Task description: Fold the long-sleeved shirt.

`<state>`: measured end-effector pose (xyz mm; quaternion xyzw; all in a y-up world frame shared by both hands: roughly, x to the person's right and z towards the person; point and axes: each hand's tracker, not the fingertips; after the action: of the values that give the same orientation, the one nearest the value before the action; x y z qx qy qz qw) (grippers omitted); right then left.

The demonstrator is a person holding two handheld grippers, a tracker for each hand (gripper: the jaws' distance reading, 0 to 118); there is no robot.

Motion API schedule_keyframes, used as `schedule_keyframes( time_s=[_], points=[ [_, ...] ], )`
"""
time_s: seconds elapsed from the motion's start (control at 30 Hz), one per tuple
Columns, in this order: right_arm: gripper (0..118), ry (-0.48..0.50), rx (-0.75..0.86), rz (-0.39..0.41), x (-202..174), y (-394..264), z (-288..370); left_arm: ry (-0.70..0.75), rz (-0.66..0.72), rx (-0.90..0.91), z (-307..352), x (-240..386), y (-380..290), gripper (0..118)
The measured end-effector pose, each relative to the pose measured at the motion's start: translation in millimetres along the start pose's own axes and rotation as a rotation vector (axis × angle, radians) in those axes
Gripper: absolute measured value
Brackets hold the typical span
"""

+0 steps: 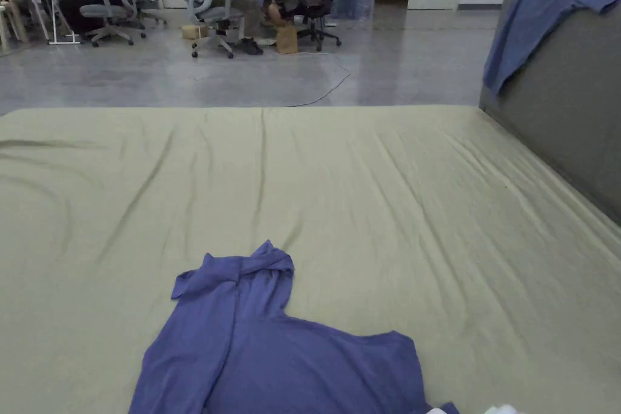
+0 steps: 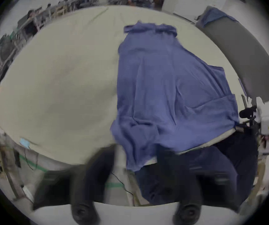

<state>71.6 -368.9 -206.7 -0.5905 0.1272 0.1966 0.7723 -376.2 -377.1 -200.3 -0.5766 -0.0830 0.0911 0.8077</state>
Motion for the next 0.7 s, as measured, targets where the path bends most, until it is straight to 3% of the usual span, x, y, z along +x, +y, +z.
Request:
schedule_keyframes(
  time_s=[0.13, 0.27, 0.3, 0.33, 0.37, 0.4, 0.43, 0.53, 0.7],
  points=[
    [98, 0.121, 0.143, -0.252, 34, -13, 48, -0.144, 0.029, 0.203, 48, 7, 1, 118],
    [98, 0.247, 0.284, -0.485, 46, -34, 77, -0.2, 0.102, 0.194, 76, 20, -8, 115],
    [98, 0.263, 0.284, -0.541, 46, -39, 78, -0.201, 0.096, 0.2, 80, 23, -13, 104],
    [95, 0.283, 0.292, -0.592, 44, -47, 78, -0.196, 0.088, 0.194, 83, 33, -17, 71],
    [67, 0.3, 0.306, -0.608, 41, -54, 78, -0.139, 0.052, 0.18, 83, 41, -22, 5],
    [19, 0.303, 0.301, -0.601, 37, -57, 76, -0.098, 0.051, 0.2, 84, 47, -28, 0],
    [0, 0.299, 0.27, -0.616, 32, -61, 70, -0.073, 0.023, 0.207, 86, 51, -32, 0],
    [0, 0.307, 0.243, -0.547, 26, -64, 66, -0.117, 0.001, 0.205, 85, 54, -30, 0],
    [0, 0.293, 0.221, -0.52, 17, -49, 60, -0.105, -0.011, 0.233, 87, 53, -8, 0]
  ],
)
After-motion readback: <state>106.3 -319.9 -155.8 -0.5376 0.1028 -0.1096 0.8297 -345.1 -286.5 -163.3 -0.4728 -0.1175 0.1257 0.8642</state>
